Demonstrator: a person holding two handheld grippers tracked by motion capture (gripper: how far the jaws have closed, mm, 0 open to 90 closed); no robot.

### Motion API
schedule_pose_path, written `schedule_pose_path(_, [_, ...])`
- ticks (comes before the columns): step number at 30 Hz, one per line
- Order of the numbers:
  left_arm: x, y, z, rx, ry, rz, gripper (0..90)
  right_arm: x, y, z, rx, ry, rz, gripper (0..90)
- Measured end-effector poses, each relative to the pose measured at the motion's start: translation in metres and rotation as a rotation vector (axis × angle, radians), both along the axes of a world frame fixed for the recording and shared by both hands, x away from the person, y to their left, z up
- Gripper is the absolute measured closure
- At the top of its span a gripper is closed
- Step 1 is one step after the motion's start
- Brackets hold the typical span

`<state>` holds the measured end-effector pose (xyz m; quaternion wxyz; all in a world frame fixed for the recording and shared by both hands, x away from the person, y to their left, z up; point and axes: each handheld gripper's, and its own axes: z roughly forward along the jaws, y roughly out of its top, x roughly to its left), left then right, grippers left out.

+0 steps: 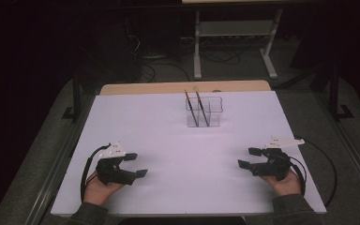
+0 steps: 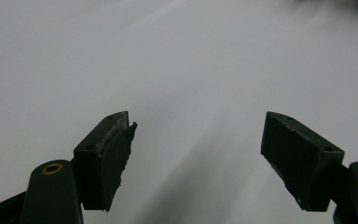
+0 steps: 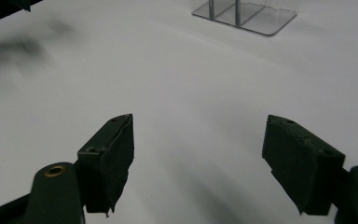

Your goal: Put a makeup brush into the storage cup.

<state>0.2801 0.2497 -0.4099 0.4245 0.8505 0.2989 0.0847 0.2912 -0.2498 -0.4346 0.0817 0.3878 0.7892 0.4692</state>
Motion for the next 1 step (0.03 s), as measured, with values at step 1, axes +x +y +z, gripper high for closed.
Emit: schedule_pose_path(1, [0.0000, 0.0000, 0.0000, 0.000, 0.000, 0.000, 23.4, 0.0000, 0.0000, 0.0000, 0.000, 0.000, 0.000, 24.1])
